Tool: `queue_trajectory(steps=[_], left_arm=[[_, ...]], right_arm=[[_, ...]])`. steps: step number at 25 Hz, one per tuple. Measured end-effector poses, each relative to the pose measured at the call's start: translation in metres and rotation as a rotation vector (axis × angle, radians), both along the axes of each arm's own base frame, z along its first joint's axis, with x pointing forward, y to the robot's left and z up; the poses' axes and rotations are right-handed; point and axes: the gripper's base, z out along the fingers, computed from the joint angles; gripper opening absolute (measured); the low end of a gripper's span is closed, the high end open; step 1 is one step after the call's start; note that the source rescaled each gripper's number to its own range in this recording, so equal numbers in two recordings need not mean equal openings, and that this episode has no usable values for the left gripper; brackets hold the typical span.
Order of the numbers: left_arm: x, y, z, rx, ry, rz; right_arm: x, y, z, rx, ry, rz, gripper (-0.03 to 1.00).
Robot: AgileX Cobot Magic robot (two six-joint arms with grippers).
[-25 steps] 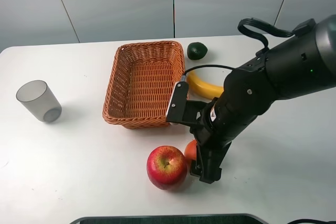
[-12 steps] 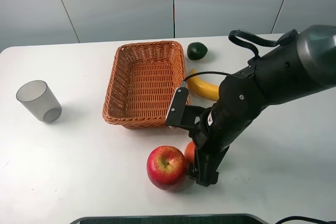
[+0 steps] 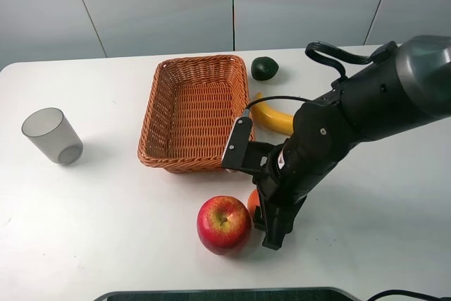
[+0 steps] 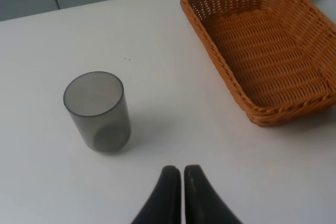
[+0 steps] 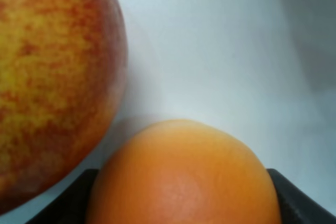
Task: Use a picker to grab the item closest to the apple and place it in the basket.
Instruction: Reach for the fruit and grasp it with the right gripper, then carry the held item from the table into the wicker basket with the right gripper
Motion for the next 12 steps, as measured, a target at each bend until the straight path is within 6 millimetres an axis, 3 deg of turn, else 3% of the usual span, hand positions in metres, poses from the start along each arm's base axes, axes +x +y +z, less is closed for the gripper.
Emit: queue_trajectory(steps=[12], left_arm=[[0.0000,0.0000,0.0000,-0.003,0.001,0.002]], right_arm=[[-0.0004,-0.0003,-0.0001,-0.004,0.003,0.009,0.00]])
